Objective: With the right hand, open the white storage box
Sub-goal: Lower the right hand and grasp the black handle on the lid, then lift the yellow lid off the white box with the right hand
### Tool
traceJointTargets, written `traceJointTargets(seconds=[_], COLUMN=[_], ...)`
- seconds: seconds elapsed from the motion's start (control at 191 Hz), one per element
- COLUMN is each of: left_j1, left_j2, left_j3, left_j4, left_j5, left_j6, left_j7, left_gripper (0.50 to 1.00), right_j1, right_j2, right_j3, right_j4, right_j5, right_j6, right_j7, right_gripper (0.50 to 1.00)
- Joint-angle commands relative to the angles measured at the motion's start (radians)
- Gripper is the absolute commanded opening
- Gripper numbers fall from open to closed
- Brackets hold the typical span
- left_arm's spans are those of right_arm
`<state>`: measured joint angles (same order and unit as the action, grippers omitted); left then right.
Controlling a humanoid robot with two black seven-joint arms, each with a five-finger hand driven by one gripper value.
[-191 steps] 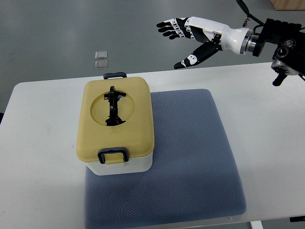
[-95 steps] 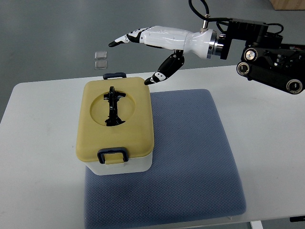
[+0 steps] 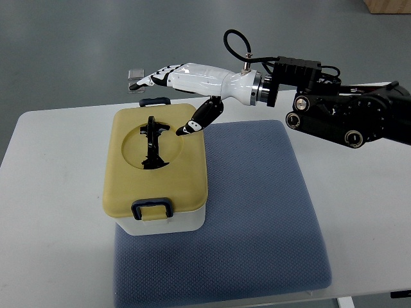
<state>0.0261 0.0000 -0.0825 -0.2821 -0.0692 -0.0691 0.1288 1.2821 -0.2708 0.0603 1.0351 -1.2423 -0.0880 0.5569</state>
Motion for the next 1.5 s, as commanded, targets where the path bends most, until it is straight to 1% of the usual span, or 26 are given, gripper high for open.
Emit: traceJointTargets(seconds=[0.0,0.441,0.603,0.682,0.74,0.745,0.75,0.756,0.761,0.766,0.771,0.777,0.782,0.787,0.792,0.798,0.813,0.819,0.829,0.84,0.85,0.855,1.049,1.207,1.317,1.496], left_j1=[0.000,0.000,0.000,0.000,0.000,0.000,0.000,0.000,0.000,0.000,0.000,0.000,0.000,0.000,0.000,0.000,0.000,0.000,0.000,0.000,0.000,0.000,0.000,0.000,0.000,0.000], left_j2=[0.000,0.000,0.000,0.000,0.000,0.000,0.000,0.000,0.000,0.000,0.000,0.000,0.000,0.000,0.000,0.000,0.000,0.000,0.000,0.000,0.000,0.000,0.000,0.000,0.000,0.000], left_j3=[0.001,0.000,0.000,0.000,0.000,0.000,0.000,0.000,0.000,0.000,0.000,0.000,0.000,0.000,0.000,0.000,0.000,0.000,0.000,0.000,0.000,0.000,0.000,0.000,0.000,0.000], left_j4=[0.001,0.008,0.008,0.008,0.008,0.008,0.008,0.008,0.008,0.008,0.008,0.008,0.008,0.008,0.008,0.008,0.008,0.008,0.008,0.008,0.008,0.009,0.009,0.009,0.009,0.008], left_j5=[0.000,-0.001,-0.001,-0.001,-0.001,-0.001,-0.001,-0.001,-0.001,-0.001,-0.001,-0.001,-0.001,-0.001,-0.001,-0.001,-0.001,-0.001,-0.001,-0.001,-0.001,-0.001,-0.001,-0.001,-0.001,-0.001], left_j6=[0.000,0.000,0.000,0.000,0.000,0.000,0.000,0.000,0.000,0.000,0.000,0.000,0.000,0.000,0.000,0.000,0.000,0.000,0.000,0.000,0.000,0.000,0.000,0.000,0.000,0.000], left_j7=[0.000,0.000,0.000,0.000,0.000,0.000,0.000,0.000,0.000,0.000,0.000,0.000,0.000,0.000,0.000,0.000,0.000,0.000,0.000,0.000,0.000,0.000,0.000,0.000,0.000,0.000], left_gripper=[1.000,1.000,1.000,1.000,1.000,1.000,1.000,1.000,1.000,1.000,1.000,1.000,1.000,1.000,1.000,1.000,1.000,1.000,1.000,1.000,1.000,1.000,1.000,1.000,1.000,1.000], right_j1=[-0.007,-0.049,-0.052,-0.064,-0.069,-0.069,-0.069,-0.069,-0.069,-0.070,-0.070,-0.072,-0.072,-0.073,-0.073,-0.075,-0.076,-0.076,-0.076,-0.076,-0.076,-0.076,-0.060,0.008,0.042,0.065], right_j2=[0.031,0.185,0.222,0.242,0.255,0.257,0.257,0.258,0.258,0.258,0.258,0.260,0.260,0.260,0.260,0.260,0.260,0.262,0.262,0.262,0.262,0.262,0.245,0.197,0.133,-0.041], right_j3=[0.003,0.006,0.013,0.016,0.016,0.016,0.016,0.016,0.016,0.016,0.016,0.016,0.016,0.016,0.016,0.016,0.016,0.016,0.016,0.016,0.016,0.016,0.021,0.032,0.061,0.061], right_j4=[-0.024,-0.129,-0.156,-0.168,-0.170,-0.170,-0.170,-0.170,-0.170,-0.171,-0.171,-0.170,-0.170,-0.171,-0.171,-0.171,-0.170,-0.170,-0.170,-0.170,-0.170,-0.170,-0.159,-0.130,-0.095,0.011], right_j5=[-0.002,-0.002,0.000,0.001,0.003,0.003,0.003,0.003,0.003,0.001,0.001,0.001,0.001,0.003,0.003,0.003,0.003,0.003,0.003,0.003,0.003,0.001,0.007,0.020,0.030,0.034], right_j6=[-0.009,-0.085,-0.108,-0.134,-0.150,-0.151,-0.151,-0.151,-0.151,-0.151,-0.151,-0.151,-0.151,-0.151,-0.151,-0.151,-0.151,-0.151,-0.151,-0.151,-0.151,-0.151,-0.167,-0.173,-0.171,-0.162], right_j7=[0.000,-0.003,-0.005,-0.005,-0.006,-0.005,-0.005,-0.006,-0.006,-0.006,-0.006,-0.006,-0.006,-0.006,-0.006,-0.006,-0.008,-0.008,-0.008,-0.011,-0.011,-0.014,-0.029,-0.022,-0.017,-0.011], right_gripper=[0.928,0.926,0.909,0.858,0.795,0.775,0.774,0.748,0.748,0.717,0.717,0.683,0.682,0.650,0.650,0.621,0.599,0.574,0.574,0.527,0.527,0.500,0.500,0.500,0.500,0.500])
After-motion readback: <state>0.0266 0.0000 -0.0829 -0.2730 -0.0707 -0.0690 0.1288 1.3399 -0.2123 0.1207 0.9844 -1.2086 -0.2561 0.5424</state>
